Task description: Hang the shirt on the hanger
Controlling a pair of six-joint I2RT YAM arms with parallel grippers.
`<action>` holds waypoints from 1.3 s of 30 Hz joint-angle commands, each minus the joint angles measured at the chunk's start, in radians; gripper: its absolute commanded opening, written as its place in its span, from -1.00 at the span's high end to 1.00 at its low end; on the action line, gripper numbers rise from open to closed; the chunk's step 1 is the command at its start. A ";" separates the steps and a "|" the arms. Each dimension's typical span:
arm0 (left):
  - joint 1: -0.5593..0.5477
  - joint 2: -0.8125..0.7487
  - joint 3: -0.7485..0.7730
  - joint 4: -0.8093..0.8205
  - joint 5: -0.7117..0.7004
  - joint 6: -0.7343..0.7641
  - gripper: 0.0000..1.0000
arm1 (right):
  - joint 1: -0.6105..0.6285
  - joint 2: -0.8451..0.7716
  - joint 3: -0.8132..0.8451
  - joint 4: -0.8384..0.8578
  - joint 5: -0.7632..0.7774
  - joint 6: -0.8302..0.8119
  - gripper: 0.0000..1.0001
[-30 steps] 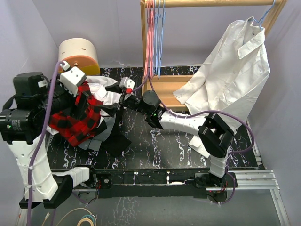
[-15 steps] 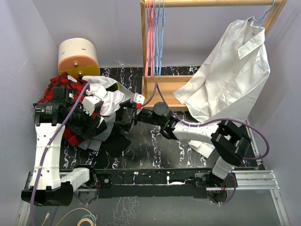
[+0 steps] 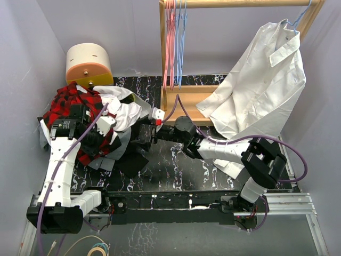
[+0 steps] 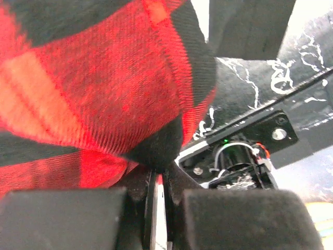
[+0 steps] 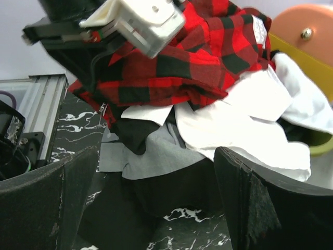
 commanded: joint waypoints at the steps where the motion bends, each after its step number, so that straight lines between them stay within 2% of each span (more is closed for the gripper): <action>1: 0.004 -0.033 0.167 0.052 -0.049 0.005 1.00 | -0.001 -0.008 0.070 0.002 -0.085 -0.202 -0.97; 5: 0.004 -0.036 0.378 0.010 0.004 0.030 1.00 | -0.002 0.025 0.131 -0.015 -0.142 -0.408 -0.97; 9: 0.005 -0.026 0.515 -0.044 0.042 0.052 1.00 | -0.005 0.090 0.258 -0.035 -0.163 -0.469 -0.97; 12: 0.005 -0.023 0.527 -0.070 0.048 0.059 1.00 | -0.025 0.165 0.383 -0.023 -0.229 -0.413 -0.97; 17: 0.004 -0.019 0.554 -0.109 0.054 0.070 1.00 | -0.069 0.290 0.553 0.099 -0.327 -0.189 -0.97; 23: 0.005 -0.007 0.649 -0.138 0.063 0.076 0.99 | -0.073 0.438 0.753 0.094 -0.405 -0.038 -0.97; 34: 0.004 0.024 0.711 -0.148 0.090 0.061 0.89 | -0.001 0.648 1.025 0.110 -0.324 0.054 -0.97; 39: 0.005 0.030 0.692 -0.148 0.104 0.058 0.87 | 0.043 0.729 1.133 0.124 -0.215 0.030 -1.00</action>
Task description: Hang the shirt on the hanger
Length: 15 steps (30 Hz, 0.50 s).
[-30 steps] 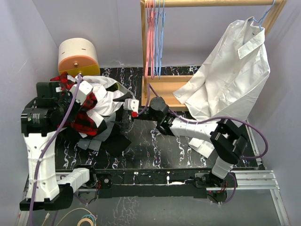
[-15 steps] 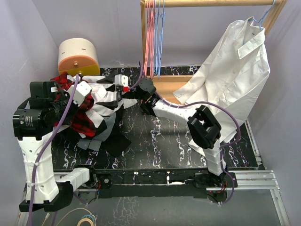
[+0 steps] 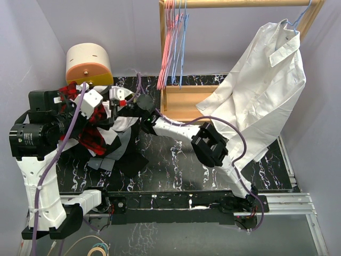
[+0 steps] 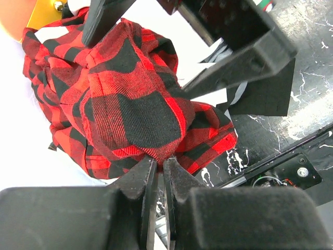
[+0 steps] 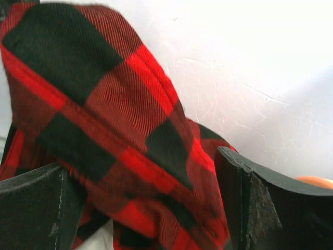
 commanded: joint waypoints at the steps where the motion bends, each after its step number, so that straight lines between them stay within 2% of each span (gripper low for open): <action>1: 0.004 0.005 0.002 -0.011 0.046 -0.007 0.87 | 0.038 0.044 0.117 0.065 0.129 -0.003 -0.97; 2: 0.005 0.009 -0.001 -0.010 0.051 -0.005 0.87 | 0.041 0.055 0.129 0.072 0.146 -0.004 -0.90; 3: 0.005 0.013 -0.004 -0.010 0.056 -0.003 0.87 | 0.043 0.064 0.139 0.080 0.167 -0.001 -0.74; 4: 0.005 0.019 -0.007 -0.008 0.061 0.002 0.87 | 0.043 0.070 0.146 0.087 0.193 0.004 -0.49; 5: 0.004 0.025 -0.010 -0.001 0.065 0.003 0.87 | 0.044 0.072 0.145 0.098 0.224 0.007 0.09; 6: 0.005 0.030 -0.018 0.011 0.064 0.004 0.87 | 0.044 0.067 0.132 0.110 0.268 0.003 0.56; 7: 0.005 0.034 -0.030 0.032 0.058 0.004 0.87 | 0.042 0.055 0.109 0.118 0.319 -0.006 0.80; 9: 0.005 0.039 -0.072 0.101 0.023 -0.008 0.86 | 0.034 0.028 0.069 0.126 0.437 -0.026 0.84; 14: 0.004 0.096 -0.178 0.305 -0.121 -0.080 0.66 | -0.025 -0.062 -0.057 0.137 0.855 -0.013 0.84; 15: 0.004 0.120 -0.179 0.322 -0.135 -0.099 0.54 | -0.039 -0.079 -0.084 0.128 0.939 0.005 0.84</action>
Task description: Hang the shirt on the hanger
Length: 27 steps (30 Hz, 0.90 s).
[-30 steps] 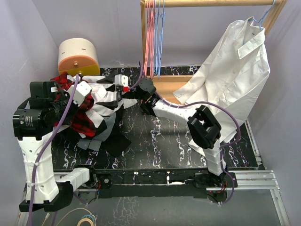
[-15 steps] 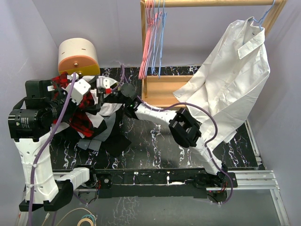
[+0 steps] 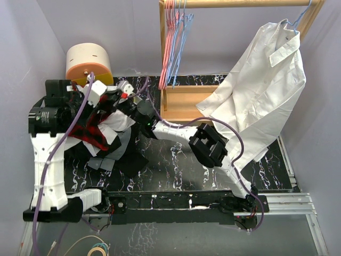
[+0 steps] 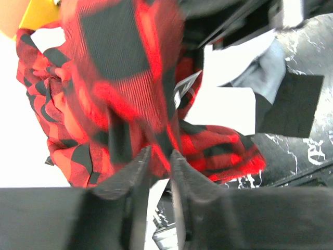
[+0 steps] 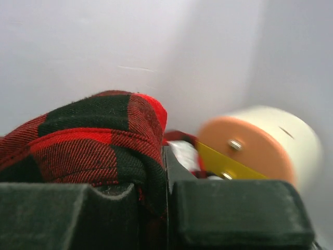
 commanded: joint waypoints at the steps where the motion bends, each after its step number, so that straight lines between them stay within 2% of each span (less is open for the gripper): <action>1: 0.005 0.087 -0.028 0.170 -0.103 -0.090 0.46 | -0.088 -0.132 -0.098 0.049 0.470 0.029 0.84; 3: 0.005 0.134 -0.010 0.200 -0.128 -0.131 0.18 | -0.126 -0.170 -0.180 0.056 0.516 0.075 0.84; 6: 0.004 0.185 0.048 0.207 -0.134 -0.169 -0.39 | -0.173 -0.209 -0.279 0.058 0.525 0.165 0.84; 8: 0.005 0.194 0.098 0.182 -0.095 -0.166 -0.58 | -0.187 -0.221 -0.323 0.067 0.529 0.173 0.84; 11: 0.004 0.172 0.142 0.096 0.005 -0.090 -0.67 | -0.193 -0.229 -0.364 0.090 0.525 0.157 0.84; 13: 0.004 0.145 0.133 0.089 -0.001 -0.037 -0.69 | -0.197 -0.233 -0.381 0.102 0.508 0.161 0.84; 17: 0.005 0.077 0.015 0.243 -0.158 0.059 -0.73 | -0.197 -0.237 -0.412 0.125 0.472 0.178 0.84; 22: 0.026 0.064 -0.177 0.413 -0.243 0.213 -0.72 | -0.198 -0.249 -0.441 0.130 0.435 0.206 0.84; 24: 0.084 0.093 -0.212 0.447 -0.188 0.260 -0.66 | -0.202 -0.260 -0.456 0.132 0.430 0.219 0.84; 27: 0.183 0.178 -0.146 0.430 -0.066 0.267 -0.51 | -0.214 -0.276 -0.483 0.135 0.419 0.237 0.84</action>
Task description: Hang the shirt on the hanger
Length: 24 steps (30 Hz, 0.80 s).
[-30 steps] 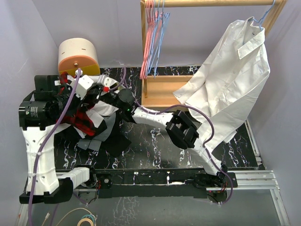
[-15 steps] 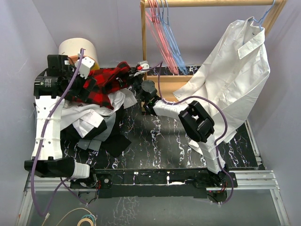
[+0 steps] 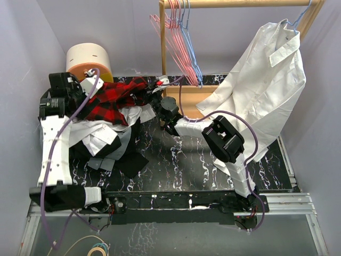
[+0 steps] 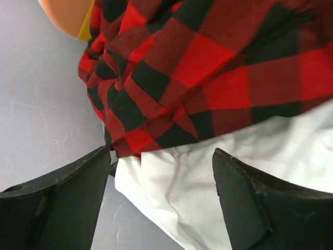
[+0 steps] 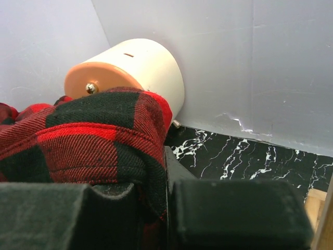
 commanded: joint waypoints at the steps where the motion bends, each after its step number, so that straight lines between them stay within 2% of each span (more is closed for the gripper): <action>1: 0.120 0.124 0.067 0.047 0.117 0.081 -0.47 | -0.019 -0.098 -0.028 0.082 -0.022 0.036 0.84; 3: 0.137 0.149 0.091 0.032 0.155 0.103 -0.39 | -0.025 -0.107 -0.041 0.083 -0.029 0.043 0.84; 9: 0.139 0.092 0.007 0.036 0.247 0.211 -0.32 | -0.036 -0.120 -0.069 0.085 -0.031 0.064 0.84; 11: 0.139 0.080 -0.029 0.074 0.239 0.215 -0.21 | -0.040 -0.122 -0.077 0.085 -0.032 0.073 0.84; 14: 0.139 0.057 -0.107 0.207 0.210 0.193 0.39 | -0.043 -0.127 -0.091 0.084 -0.037 0.091 0.84; 15: 0.139 0.049 -0.133 0.245 0.202 0.186 0.51 | -0.044 -0.129 -0.097 0.085 -0.043 0.095 0.84; 18: 0.139 0.047 -0.178 0.290 0.198 0.181 0.50 | -0.045 -0.138 -0.114 0.088 -0.065 0.102 0.84; 24: 0.140 0.060 -0.180 0.256 0.221 0.178 0.01 | -0.046 -0.155 -0.131 0.088 -0.085 0.106 0.84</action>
